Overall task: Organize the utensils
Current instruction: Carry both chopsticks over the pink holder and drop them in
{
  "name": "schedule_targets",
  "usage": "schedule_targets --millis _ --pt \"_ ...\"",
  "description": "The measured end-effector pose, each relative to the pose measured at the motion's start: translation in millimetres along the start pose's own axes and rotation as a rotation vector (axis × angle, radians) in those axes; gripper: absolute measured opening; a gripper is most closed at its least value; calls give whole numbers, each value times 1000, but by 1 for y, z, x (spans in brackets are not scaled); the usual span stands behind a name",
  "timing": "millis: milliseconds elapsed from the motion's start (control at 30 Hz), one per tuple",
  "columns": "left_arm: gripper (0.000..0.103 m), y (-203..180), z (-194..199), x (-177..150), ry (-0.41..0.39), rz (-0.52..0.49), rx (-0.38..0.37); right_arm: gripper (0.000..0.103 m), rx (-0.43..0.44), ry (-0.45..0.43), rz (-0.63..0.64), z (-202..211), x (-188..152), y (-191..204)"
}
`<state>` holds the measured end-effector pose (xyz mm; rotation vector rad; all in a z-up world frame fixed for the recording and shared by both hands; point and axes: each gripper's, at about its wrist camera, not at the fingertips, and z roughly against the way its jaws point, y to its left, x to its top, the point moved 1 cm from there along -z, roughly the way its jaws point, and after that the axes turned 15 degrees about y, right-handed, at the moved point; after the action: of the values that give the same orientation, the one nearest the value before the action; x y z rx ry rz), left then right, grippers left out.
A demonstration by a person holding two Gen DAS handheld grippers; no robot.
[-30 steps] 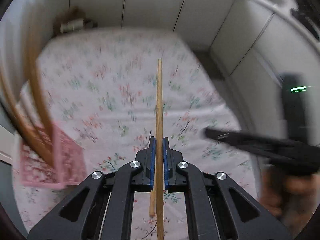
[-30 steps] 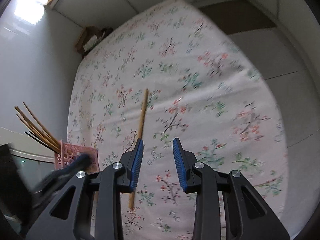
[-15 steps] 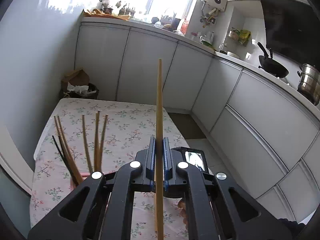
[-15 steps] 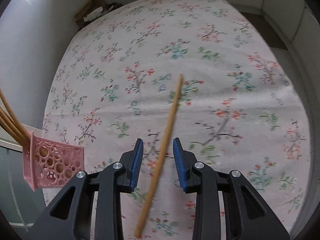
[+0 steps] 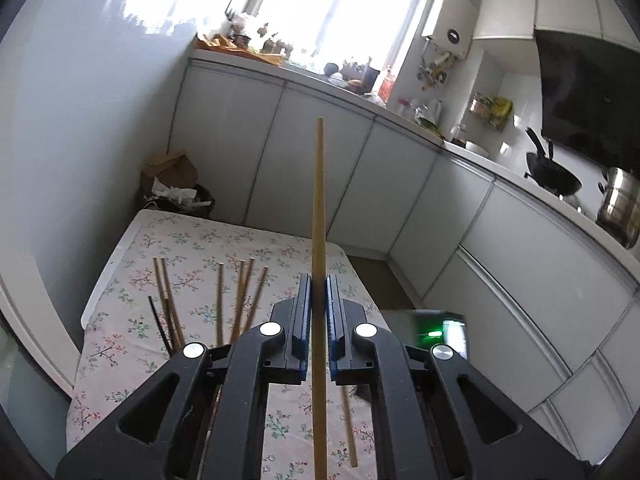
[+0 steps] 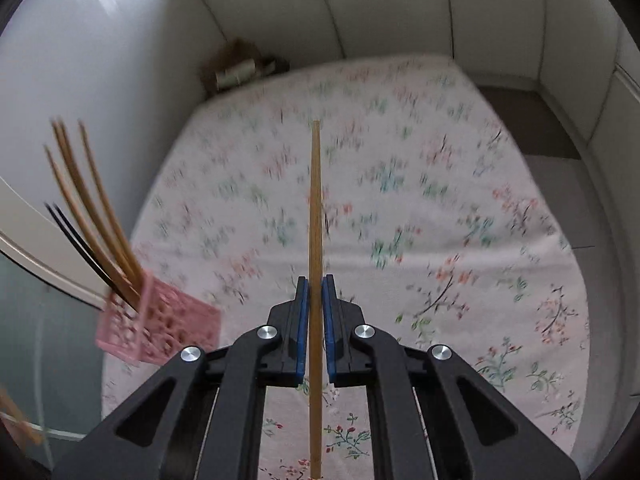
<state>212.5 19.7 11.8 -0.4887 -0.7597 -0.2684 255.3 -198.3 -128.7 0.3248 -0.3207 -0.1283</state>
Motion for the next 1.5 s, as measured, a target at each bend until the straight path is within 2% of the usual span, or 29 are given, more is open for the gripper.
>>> schedule_targets --millis 133,433,567,700,1067,1267,1400,1500 --pt "6 10 0 0 -14 25 13 7 42 -83 12 20 -4 5" --pt "6 32 9 -3 -95 64 58 7 104 -375 116 74 -10 37" --pt "6 39 7 -5 -124 61 83 7 122 -426 179 84 -13 49" --pt "6 50 -1 -9 -166 57 125 7 115 -460 235 88 -18 59" --pt "6 64 -26 -24 -221 44 229 7 126 -469 248 84 -20 57" --pt "6 59 -41 -38 -247 -2 340 7 121 -474 257 84 -24 58" --pt "6 55 -47 -46 -254 -22 363 7 126 -478 251 84 -25 57" --pt "7 55 -55 -53 -222 -33 379 7 127 -478 251 85 -25 57"
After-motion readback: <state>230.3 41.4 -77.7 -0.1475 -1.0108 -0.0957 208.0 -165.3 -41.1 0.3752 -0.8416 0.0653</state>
